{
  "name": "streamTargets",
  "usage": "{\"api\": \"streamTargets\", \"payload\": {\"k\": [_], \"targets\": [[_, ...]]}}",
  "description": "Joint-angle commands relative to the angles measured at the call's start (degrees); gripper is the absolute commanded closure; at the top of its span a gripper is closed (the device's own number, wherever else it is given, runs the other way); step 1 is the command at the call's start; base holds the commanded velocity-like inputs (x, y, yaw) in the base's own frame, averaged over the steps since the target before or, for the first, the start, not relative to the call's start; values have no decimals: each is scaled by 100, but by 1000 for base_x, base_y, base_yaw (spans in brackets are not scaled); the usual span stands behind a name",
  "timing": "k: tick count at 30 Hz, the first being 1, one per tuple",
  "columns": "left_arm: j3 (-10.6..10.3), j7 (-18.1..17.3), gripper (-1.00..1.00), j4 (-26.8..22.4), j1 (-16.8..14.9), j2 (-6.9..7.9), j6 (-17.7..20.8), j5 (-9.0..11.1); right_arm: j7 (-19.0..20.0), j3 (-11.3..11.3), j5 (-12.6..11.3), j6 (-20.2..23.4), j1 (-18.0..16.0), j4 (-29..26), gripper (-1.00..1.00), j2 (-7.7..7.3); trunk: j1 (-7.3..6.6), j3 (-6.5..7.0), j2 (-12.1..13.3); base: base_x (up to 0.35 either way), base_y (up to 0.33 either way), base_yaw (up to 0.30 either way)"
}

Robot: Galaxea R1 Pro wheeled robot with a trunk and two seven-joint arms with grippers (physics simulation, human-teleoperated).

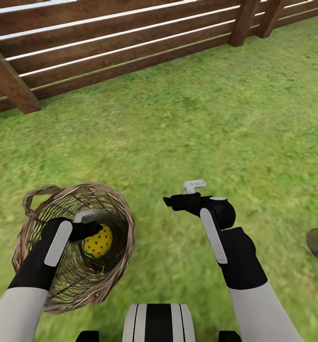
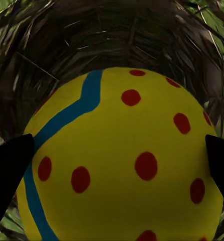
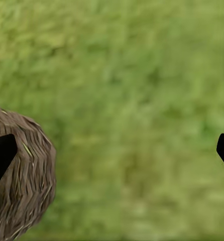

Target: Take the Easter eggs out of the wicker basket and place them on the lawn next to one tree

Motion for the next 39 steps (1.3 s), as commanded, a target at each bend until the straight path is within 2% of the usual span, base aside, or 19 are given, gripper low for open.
{"api": "streamTargets", "payload": {"k": [1,3,7,11,13,21,25,26,27,28,29,30,32,34,35,36,39], "targets": [[113,55,100,-2,-2,14,16,80,-33,4,-60,23,-2,-4,-100,1,-3,19,0,0,0,0],[229,61,100,6,1,33,16,71,-35,1,-112,23,-2,11,-100,-3,-8,64,3,0,0,0],[296,66,100,108,3,66,16,61,-31,-4,-143,23,1,56,-100,-9,-19,152,8,0,0,0],[303,67,100,817,-14,72,16,62,-28,55,-144,23,35,61,-100,-3,-29,241,14,0,0,0],[302,67,100,977,-18,71,16,60,-41,43,-137,23,40,60,-100,0,-34,285,16,0,0,0],[301,67,100,1055,-15,73,16,67,-8,3,-159,23,66,7,-100,-4,-55,483,27,0,0,0],[299,67,100,1041,-13,70,16,67,604,-76,-669,23,87,-34,-100,-33,-65,582,32,0,0,0],[297,67,100,1040,-13,69,16,67,656,-120,-709,23,94,-37,-100,-35,-68,605,34,0,0,0],[295,67,100,1039,-13,67,16,67,732,-241,-768,23,111,-39,-100,-38,-70,627,35,0,0,0],[285,67,100,1035,-8,66,16,67,813,-459,-866,23,165,-42,-100,-42,-73,650,36,0,0,0],[281,67,100,1034,-7,66,16,67,919,-585,-1040,23,243,-44,-100,-52,-75,672,38,0,0,0],[274,67,100,1033,-6,65,16,67,1157,-673,-1324,23,339,-45,-100,-69,-78,694,39,0,0,0],[262,67,100,1032,-5,65,16,67,1817,-768,-1803,23,515,-46,-100,-212,-83,739,42,0,0,0],[258,67,100,1032,-4,65,16,67,2448,-822,-2052,23,619,-46,-100,-425,-88,783,44,0,0,-14],[258,67,100,1032,-4,65,16,67,2521,-838,-2077,23,630,-46,-100,-450,-91,805,46,0,0,-56],[257,67,100,1032,-4,65,16,67,2718,-992,-2145,23,673,-47,-100,-523,-93,828,47,0,0,-144],[252,67,100,1032,-4,65,16,66,2793,-1133,-2190,23,719,-47,-100,-573,-101,894,51,0,0,-128]]}}
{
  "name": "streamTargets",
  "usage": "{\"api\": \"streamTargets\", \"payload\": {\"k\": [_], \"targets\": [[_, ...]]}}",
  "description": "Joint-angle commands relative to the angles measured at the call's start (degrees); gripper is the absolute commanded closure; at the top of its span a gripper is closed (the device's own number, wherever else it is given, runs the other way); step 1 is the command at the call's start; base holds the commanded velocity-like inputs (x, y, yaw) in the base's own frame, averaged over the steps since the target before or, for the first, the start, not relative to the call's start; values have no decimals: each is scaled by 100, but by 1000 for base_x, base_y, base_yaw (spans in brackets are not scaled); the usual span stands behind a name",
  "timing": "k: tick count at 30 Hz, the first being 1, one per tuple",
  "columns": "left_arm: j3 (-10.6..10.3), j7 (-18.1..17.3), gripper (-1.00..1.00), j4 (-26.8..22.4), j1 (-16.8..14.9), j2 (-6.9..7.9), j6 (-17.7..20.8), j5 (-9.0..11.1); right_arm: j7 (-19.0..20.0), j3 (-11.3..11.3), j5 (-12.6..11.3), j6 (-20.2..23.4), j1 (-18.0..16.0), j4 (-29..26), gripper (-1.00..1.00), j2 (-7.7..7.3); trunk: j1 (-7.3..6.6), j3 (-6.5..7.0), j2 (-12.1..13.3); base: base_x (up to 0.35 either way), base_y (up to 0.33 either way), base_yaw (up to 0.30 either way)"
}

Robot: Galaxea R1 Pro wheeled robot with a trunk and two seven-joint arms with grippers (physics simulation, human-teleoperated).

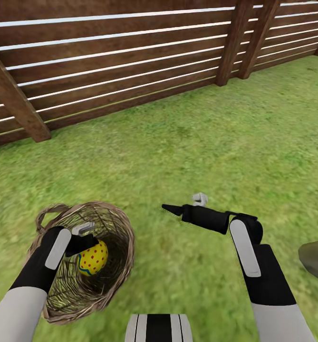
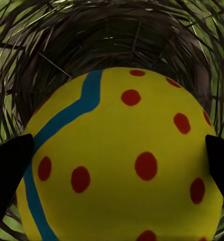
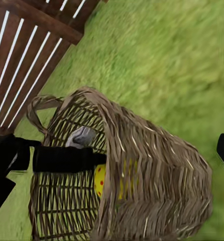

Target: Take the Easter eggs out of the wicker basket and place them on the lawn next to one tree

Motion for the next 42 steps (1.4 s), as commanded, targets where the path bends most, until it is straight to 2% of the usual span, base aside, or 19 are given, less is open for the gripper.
{"api": "streamTargets", "payload": {"k": [1,6,32,42], "targets": [[1,52,100,-5,-1,1,16,60,67,-57,42,19,7,-1,-100,-5,-3,19,0,0,0,-66],[-1,52,100,-5,-1,1,16,62,85,-164,19,19,30,3,-100,-19,-16,130,7,0,0,-19],[-10,70,100,7,-17,10,16,65,86,-174,24,19,59,8,-100,-20,-83,706,42,0,0,0],[-10,70,100,-5,-10,10,16,88,86,-174,16,19,59,8,-100,-20,-83,706,42,-83,0,0]]}}
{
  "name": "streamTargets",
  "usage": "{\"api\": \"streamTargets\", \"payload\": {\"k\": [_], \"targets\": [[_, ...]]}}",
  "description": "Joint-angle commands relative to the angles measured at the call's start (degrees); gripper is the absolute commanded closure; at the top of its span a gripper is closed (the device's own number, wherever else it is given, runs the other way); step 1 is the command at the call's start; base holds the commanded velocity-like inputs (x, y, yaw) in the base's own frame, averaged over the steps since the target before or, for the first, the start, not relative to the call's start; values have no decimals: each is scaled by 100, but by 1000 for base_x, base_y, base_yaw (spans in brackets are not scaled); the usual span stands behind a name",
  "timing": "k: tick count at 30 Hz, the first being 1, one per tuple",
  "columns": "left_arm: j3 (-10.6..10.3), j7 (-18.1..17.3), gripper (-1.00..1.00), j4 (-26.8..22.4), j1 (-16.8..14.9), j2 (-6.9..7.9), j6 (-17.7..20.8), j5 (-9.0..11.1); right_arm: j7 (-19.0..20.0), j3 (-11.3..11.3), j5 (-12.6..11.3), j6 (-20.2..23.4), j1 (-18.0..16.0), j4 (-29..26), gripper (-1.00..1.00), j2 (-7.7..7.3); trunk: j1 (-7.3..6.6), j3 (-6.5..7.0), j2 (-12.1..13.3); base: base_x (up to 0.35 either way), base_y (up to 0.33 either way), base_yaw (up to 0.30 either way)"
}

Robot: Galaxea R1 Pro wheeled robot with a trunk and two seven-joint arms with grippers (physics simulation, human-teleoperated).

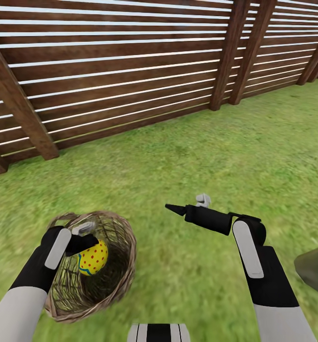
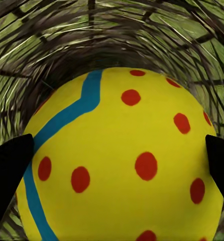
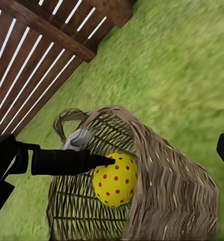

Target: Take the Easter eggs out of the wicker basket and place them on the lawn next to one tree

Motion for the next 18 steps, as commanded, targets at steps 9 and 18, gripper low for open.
{"api": "streamTargets", "payload": {"k": [9,18], "targets": [[2,53,100,-251,4,1,16,60,55,2,54,19,-4,-1,-100,8,-3,-4,-2,-287,0,0],[2,55,100,-572,4,1,16,60,55,2,54,19,-4,-1,-100,6,-19,129,6,-38,0,0]]}}
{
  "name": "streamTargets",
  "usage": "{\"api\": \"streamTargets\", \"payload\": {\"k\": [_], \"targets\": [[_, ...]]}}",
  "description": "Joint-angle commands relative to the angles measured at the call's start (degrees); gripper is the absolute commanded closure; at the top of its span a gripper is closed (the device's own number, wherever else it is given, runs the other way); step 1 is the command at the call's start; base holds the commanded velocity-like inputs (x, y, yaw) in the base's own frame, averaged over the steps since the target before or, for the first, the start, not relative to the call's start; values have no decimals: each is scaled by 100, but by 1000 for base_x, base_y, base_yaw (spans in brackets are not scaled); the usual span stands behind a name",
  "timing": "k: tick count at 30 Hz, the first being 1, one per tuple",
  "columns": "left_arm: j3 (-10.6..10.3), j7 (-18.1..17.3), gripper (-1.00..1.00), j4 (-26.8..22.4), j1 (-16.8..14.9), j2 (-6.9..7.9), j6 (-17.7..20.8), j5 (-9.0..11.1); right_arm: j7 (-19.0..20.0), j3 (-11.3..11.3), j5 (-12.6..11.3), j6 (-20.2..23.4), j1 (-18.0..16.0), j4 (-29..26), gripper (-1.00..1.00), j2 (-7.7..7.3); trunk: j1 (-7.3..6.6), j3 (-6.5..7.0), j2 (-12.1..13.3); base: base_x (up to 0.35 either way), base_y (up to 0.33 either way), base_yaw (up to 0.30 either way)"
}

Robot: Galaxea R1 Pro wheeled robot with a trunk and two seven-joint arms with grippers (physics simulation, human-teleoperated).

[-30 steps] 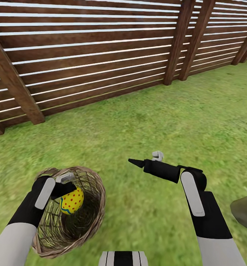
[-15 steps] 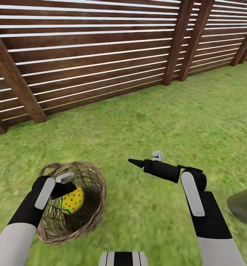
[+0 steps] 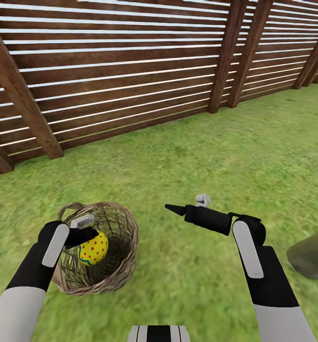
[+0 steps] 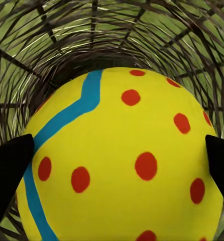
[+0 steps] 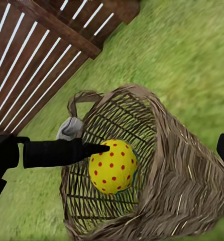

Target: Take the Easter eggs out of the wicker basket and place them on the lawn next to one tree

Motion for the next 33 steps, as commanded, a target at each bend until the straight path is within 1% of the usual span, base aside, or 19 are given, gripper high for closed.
{"api": "streamTargets", "payload": {"k": [1,7,10,17,22,26,31,33], "targets": [[2,56,100,-10,-1,1,17,59,56,-7,59,19,-4,-1,-100,5,-3,18,0,-2,0,0],[-6,62,100,-46,1,1,17,59,56,-7,59,19,-4,-1,-100,8,-19,151,8,0,0,0],[-7,73,100,-286,1,1,17,59,56,-6,59,19,-4,-1,-100,9,-26,218,12,0,0,0],[-14,86,100,-577,8,8,17,59,48,-4,82,19,-4,7,-100,9,-44,373,21,0,0,0],[-24,196,100,-875,21,46,17,59,31,-1,131,19,-4,13,-100,9,-57,484,28,0,0,0],[-24,214,100,-949,26,92,17,59,23,1,120,19,-4,12,-100,11,-68,572,33,0,0,0],[-25,224,100,-1083,29,105,17,62,28,-2,92,19,2,10,-100,17,-81,683,40,0,0,0],[-25,226,100,-1194,36,106,17,61,29,0,81,19,0,10,-100,18,-81,683,40,0,0,0]]}}
